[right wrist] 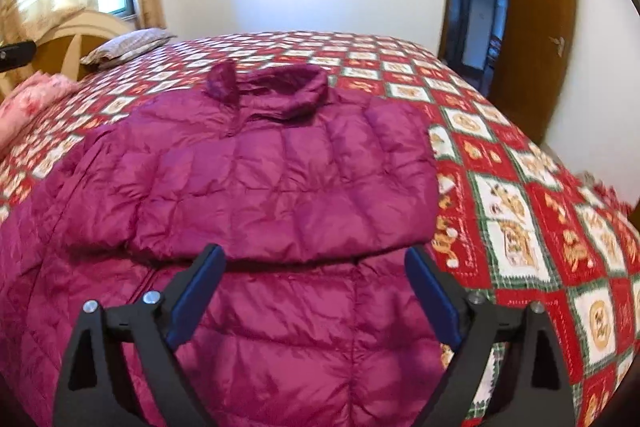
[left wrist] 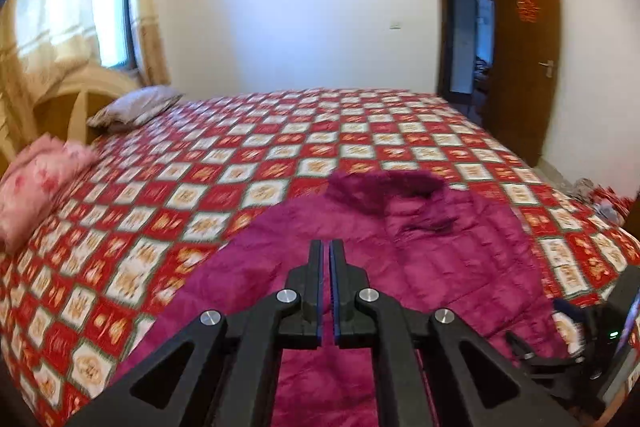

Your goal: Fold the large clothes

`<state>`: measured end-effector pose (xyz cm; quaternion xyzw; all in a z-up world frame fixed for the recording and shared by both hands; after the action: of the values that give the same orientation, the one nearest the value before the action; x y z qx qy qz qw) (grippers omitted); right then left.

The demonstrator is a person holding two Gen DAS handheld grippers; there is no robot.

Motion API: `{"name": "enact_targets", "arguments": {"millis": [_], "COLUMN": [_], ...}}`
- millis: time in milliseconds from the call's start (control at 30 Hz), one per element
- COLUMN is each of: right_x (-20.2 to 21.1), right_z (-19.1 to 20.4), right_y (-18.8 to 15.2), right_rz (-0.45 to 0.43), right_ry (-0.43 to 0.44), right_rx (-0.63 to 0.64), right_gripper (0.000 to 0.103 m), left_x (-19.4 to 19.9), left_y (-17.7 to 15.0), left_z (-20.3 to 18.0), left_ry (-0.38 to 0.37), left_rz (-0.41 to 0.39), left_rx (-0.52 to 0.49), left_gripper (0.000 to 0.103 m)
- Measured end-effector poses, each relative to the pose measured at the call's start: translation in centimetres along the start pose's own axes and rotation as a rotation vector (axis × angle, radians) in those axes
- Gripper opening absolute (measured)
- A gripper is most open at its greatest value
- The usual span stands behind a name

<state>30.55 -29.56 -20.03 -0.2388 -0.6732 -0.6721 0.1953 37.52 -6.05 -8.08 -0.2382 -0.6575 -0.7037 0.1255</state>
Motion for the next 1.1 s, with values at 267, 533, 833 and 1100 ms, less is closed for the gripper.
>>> {"name": "enact_targets", "arguments": {"millis": [267, 533, 833, 1100], "right_x": [-1.3, -0.8, -1.8, -2.5], "right_z": [3.1, 5.2, 5.8, 5.3], "right_y": [-0.4, -0.4, -1.5, -2.3], "right_rz": [0.018, 0.002, 0.048, 0.083], "right_ry": [0.037, 0.054, 0.049, 0.048], "right_rx": [0.022, 0.071, 0.081, 0.05], "right_gripper": [0.093, 0.093, 0.093, 0.093], "left_x": [3.3, 3.0, 0.7, 1.6], "left_y": [-6.9, -17.7, -21.3, -21.5], "left_z": [12.7, 20.2, 19.2, 19.2], "left_ry": [0.332, 0.363, 0.244, 0.165], "left_rz": [0.094, 0.299, 0.237, 0.233], "left_rx": [0.061, 0.311, 0.344, 0.378], "left_gripper": [0.003, 0.003, 0.004, 0.008]}}
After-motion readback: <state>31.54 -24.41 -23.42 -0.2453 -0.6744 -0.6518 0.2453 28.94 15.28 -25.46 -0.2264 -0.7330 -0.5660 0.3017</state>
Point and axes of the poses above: each gripper's, at about its wrist camera, not at the fingertips, and x roughly against the way its jaws point, z to its left, y to its top, the point moved 6 cm from there along -x, roughly the way its jaws point, and after that the axes turned 4 degrees about -z, right-handed, at the moved point
